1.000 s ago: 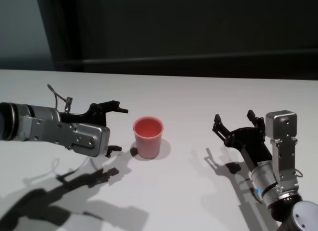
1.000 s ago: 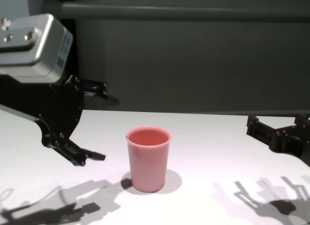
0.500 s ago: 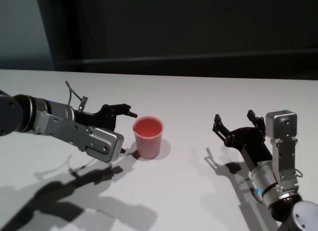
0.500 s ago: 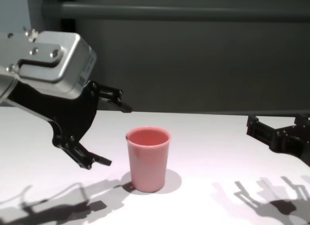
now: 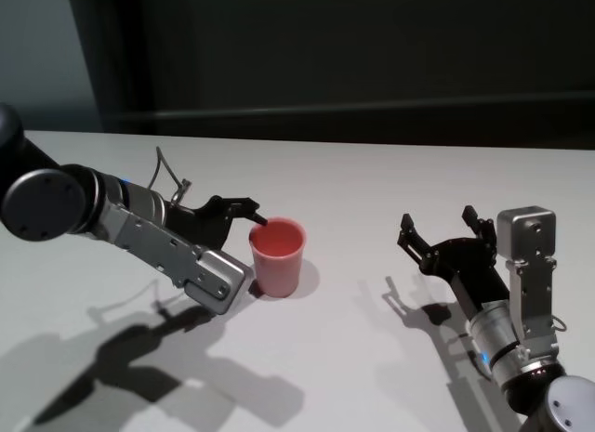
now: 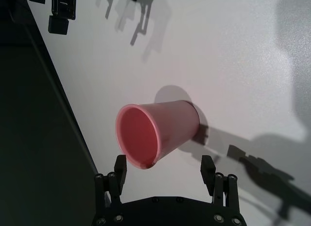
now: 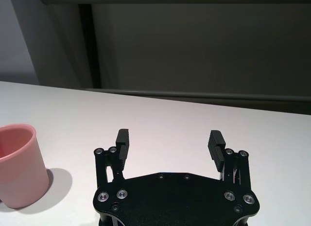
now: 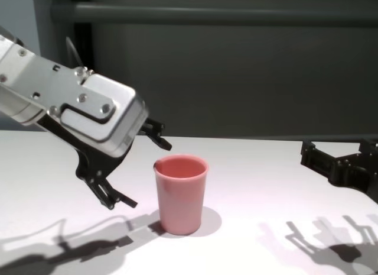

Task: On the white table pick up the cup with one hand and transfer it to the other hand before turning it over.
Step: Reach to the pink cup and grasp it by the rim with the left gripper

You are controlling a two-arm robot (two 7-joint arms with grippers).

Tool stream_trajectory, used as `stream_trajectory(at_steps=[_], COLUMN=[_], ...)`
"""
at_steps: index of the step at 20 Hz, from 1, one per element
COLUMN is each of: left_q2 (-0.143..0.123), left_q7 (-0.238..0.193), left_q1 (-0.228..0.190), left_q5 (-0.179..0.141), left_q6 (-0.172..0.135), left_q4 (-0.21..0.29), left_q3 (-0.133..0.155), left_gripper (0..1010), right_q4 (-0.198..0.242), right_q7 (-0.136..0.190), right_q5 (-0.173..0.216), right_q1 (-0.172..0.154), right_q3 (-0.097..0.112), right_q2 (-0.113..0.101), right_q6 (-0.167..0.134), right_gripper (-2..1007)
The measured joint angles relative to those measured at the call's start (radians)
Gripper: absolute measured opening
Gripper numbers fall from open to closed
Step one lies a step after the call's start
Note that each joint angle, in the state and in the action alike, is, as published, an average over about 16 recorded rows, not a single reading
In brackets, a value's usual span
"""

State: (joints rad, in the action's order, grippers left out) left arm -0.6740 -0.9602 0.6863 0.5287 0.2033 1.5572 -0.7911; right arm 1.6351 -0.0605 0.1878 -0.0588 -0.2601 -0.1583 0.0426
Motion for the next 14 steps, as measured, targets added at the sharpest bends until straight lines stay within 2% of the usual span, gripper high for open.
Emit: stream_trajectory(at_steps=[6,14], left_q2=[0.023,0.052], left_q7=[-0.023,-0.056], left_q1=[0.042,0.085], left_q5=[0.039,0.052], left_q6=[0.018,0.037], left_q4=[-0.032,-0.072], left_q3=[-0.048,-0.098], left_gripper=[1001,1001], right_q4=[0.0,0.0], right_q7=[0.0,0.0], right_q5=[0.0,0.0], right_q1=[0.0,0.0], right_q3=[0.0,0.0], right_q2=[0.0,0.0], right_q6=[0.0,0.0], right_gripper=[1002,1002])
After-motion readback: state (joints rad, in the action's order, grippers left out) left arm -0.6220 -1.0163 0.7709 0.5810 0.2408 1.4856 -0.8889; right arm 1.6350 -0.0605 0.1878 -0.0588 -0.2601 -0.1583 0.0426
